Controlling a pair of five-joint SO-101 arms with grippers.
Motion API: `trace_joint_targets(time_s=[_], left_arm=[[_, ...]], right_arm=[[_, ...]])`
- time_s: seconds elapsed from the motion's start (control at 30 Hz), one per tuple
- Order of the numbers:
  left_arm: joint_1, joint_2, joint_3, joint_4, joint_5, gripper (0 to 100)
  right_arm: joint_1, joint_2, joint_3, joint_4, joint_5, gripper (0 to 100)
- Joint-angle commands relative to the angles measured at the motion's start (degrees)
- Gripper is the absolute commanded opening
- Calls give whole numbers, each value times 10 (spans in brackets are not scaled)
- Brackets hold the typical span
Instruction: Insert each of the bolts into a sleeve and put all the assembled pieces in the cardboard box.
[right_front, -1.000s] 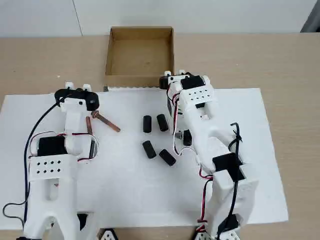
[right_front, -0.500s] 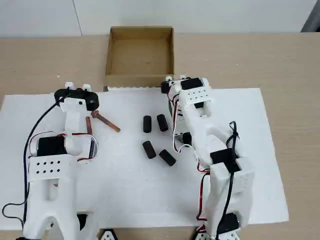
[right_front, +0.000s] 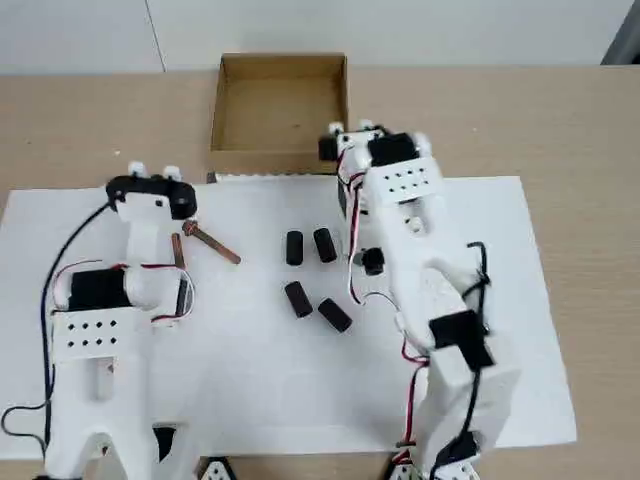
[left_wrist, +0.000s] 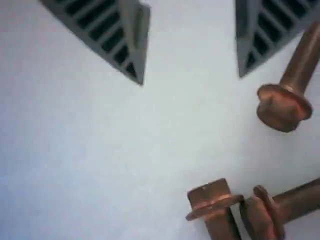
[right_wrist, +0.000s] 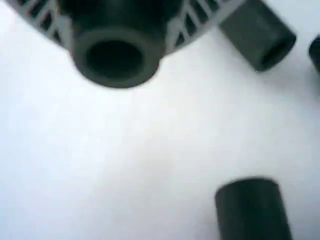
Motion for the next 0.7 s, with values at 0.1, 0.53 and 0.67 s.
trace_joint_targets(time_s=[0.1,0.53,0.67], left_arm=[[-3,114,-180,93,-3,115],[-5,401,-447,155,-69,36],[-18,446,-485,154,-84,21]], right_arm=[[17,-133,27,14,4,4],[104,-204,143,13,5,4],[105,-219,160,12,28,4]])
